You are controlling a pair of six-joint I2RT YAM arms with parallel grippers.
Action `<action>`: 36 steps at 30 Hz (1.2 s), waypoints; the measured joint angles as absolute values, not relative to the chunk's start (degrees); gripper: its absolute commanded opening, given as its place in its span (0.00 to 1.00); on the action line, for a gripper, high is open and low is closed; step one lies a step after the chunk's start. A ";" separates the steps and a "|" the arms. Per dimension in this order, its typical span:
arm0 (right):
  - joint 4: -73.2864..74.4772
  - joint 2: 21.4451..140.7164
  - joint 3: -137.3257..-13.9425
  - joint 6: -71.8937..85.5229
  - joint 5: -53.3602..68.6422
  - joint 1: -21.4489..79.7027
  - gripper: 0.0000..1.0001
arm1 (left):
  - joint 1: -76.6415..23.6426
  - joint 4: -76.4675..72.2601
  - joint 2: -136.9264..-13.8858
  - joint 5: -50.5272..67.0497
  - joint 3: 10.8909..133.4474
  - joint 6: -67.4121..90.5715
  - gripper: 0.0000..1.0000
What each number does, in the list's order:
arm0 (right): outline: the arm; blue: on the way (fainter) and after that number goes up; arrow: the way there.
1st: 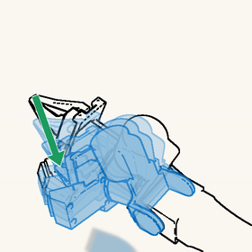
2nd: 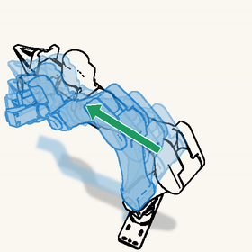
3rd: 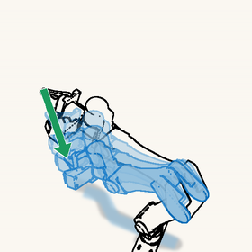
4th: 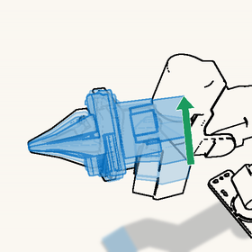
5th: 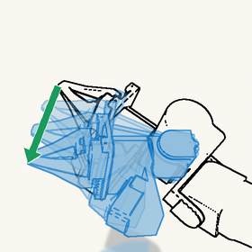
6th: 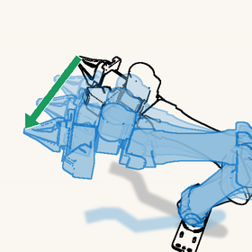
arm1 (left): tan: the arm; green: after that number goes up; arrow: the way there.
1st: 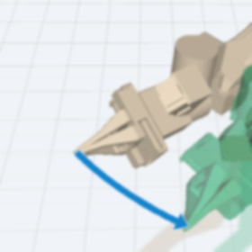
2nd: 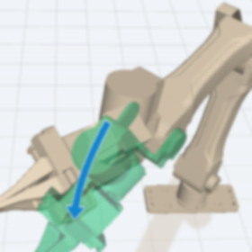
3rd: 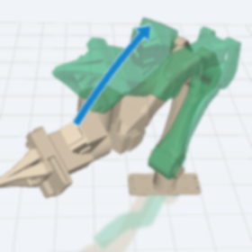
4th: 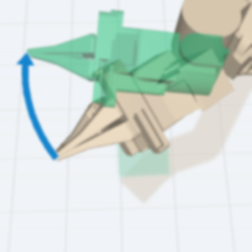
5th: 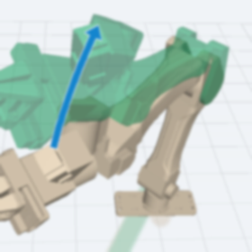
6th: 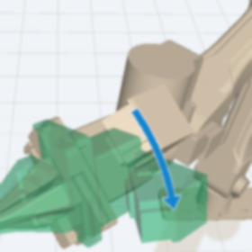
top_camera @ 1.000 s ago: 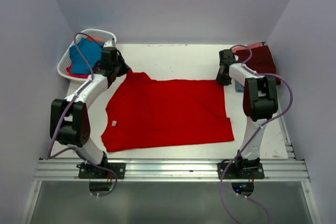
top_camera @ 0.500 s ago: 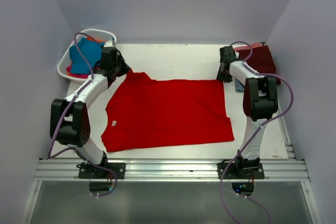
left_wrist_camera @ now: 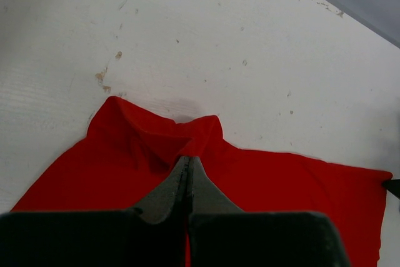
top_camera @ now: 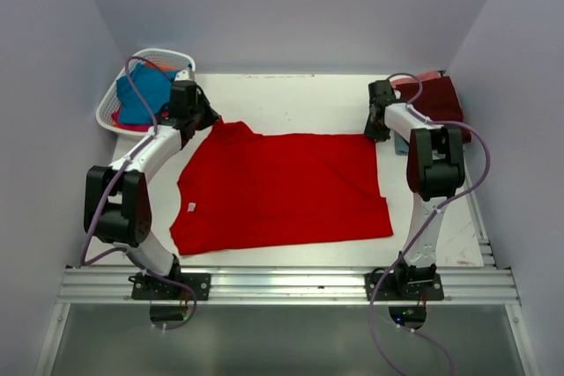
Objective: Fold and stack the t-shirts
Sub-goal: Fold the tshirt
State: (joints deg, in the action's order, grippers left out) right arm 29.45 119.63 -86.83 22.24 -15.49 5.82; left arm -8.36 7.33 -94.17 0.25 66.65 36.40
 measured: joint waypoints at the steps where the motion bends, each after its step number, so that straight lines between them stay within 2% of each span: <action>1: 29.45 119.63 -86.83 22.24 -15.46 5.82 0.21 | -8.36 7.31 -94.17 0.27 66.65 36.40 0.00; 8: 29.45 119.63 -86.80 22.44 -15.44 5.72 0.00 | -8.36 6.96 -94.17 0.27 66.65 36.40 0.00; 36: 35.35 112.29 -86.65 22.50 -15.25 5.61 0.00 | -8.36 7.94 -93.67 0.75 66.65 36.40 0.00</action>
